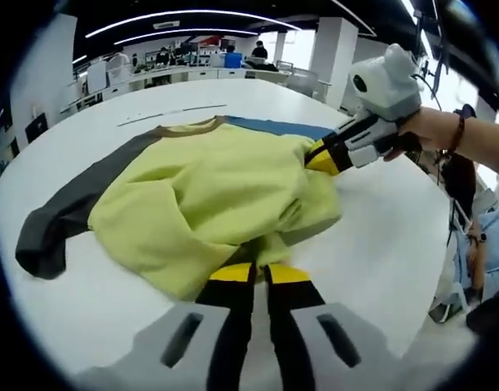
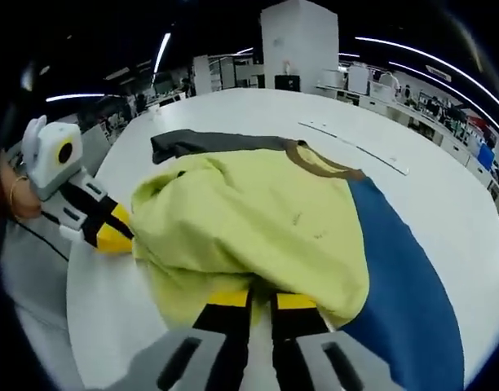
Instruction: Fold the garment on the visible template until the final outline fits inside the template.
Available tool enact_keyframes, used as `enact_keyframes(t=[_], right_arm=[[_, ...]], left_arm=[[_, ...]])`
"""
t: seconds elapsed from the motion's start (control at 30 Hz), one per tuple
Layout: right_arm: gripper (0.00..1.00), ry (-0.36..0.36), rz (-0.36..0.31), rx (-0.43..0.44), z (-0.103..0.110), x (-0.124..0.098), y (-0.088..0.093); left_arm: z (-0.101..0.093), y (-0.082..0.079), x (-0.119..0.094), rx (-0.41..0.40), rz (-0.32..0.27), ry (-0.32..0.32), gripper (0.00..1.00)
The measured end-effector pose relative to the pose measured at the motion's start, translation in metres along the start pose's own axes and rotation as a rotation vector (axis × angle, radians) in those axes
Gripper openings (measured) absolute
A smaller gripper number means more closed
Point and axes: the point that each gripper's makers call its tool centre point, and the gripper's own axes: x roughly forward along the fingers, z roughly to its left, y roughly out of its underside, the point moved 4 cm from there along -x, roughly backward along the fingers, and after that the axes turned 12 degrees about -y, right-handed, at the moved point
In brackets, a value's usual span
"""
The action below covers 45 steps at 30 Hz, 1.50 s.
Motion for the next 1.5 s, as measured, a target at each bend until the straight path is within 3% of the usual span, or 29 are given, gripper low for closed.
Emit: enact_keyframes(t=[0.23,0.3,0.53,0.7,0.97,1.23,1.5], right_arm=[[0.00,0.006,0.006,0.017,-0.001,-0.003,0.003],[0.00,0.016,0.011,0.023,-0.002,-0.006,0.006],[0.00,0.053,0.012,0.077,-0.001,-0.021,0.019],[0.00,0.064,-0.077,0.147,0.008,-0.038,0.026],[0.00,0.116,-0.114,0.174,0.025,-0.060,0.038],[0.00,0.159,-0.105,0.146,0.041,-0.072,0.044],[0.00,0.172,-0.130,0.230,0.054,-0.081,0.057]], left_arm=[[0.004,0.003,-0.005,-0.002,0.020,0.014,0.01],[0.007,0.005,-0.009,0.029,0.012,0.033,0.01],[0.024,0.013,-0.031,0.003,0.005,0.053,0.01],[0.036,0.018,-0.050,-0.024,0.003,0.058,0.01],[0.050,0.023,-0.075,-0.036,0.013,0.060,0.01],[0.058,0.028,-0.089,-0.027,0.015,0.063,0.01],[0.073,0.034,-0.105,-0.054,0.012,0.045,0.01]])
